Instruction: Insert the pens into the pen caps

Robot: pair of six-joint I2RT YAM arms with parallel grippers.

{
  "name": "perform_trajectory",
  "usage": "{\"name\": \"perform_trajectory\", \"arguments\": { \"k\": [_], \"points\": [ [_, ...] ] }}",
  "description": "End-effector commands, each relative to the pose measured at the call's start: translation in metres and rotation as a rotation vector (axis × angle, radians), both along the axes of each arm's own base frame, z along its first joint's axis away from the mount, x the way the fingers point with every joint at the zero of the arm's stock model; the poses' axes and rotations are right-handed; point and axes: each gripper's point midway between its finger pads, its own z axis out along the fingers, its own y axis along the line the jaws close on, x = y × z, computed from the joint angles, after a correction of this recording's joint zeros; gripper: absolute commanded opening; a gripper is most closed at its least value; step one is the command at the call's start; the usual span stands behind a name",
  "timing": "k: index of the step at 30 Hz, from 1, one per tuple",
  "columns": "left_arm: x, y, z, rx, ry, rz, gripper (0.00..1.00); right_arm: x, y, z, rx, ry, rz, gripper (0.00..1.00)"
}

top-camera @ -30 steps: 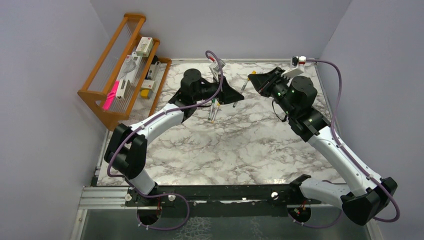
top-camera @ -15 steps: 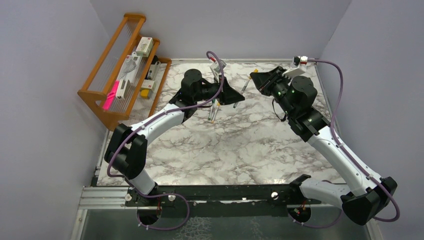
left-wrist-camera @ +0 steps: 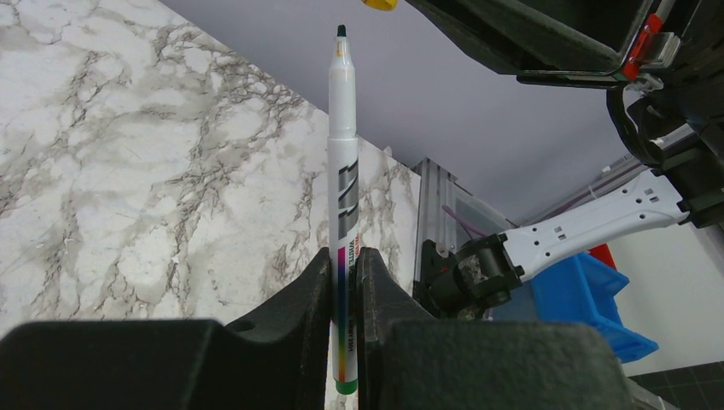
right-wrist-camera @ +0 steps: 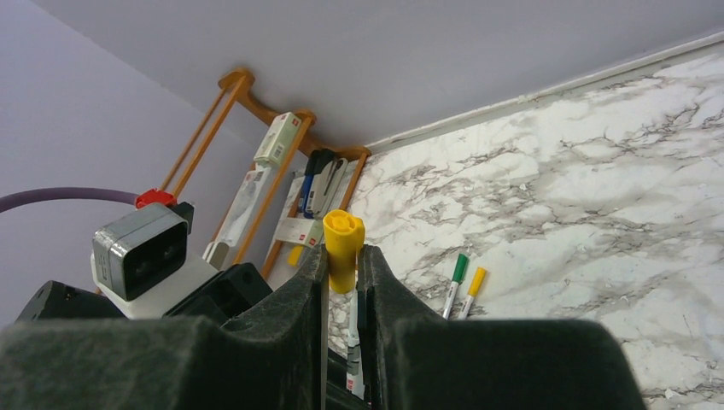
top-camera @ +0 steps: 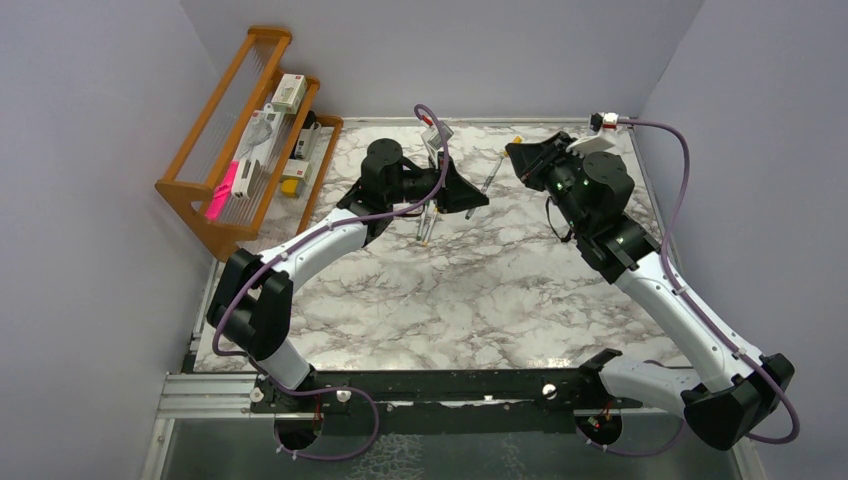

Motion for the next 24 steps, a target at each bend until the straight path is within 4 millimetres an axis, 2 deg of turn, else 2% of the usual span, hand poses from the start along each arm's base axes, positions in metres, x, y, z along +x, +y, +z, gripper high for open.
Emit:
{"name": "perform_trajectory", "arguments": {
  "k": [1, 24],
  "points": [
    [-0.013, 0.002, 0.022, -0.036, -0.074, -0.043, 0.0, 0.002, -0.001, -0.003, -0.019, 0.002, -0.011, 0.01],
    [-0.014, 0.004, 0.03, -0.047, -0.086, -0.037, 0.0, -0.001, 0.009, -0.035, -0.027, 0.093, 0.04, 0.01]
  ]
}}
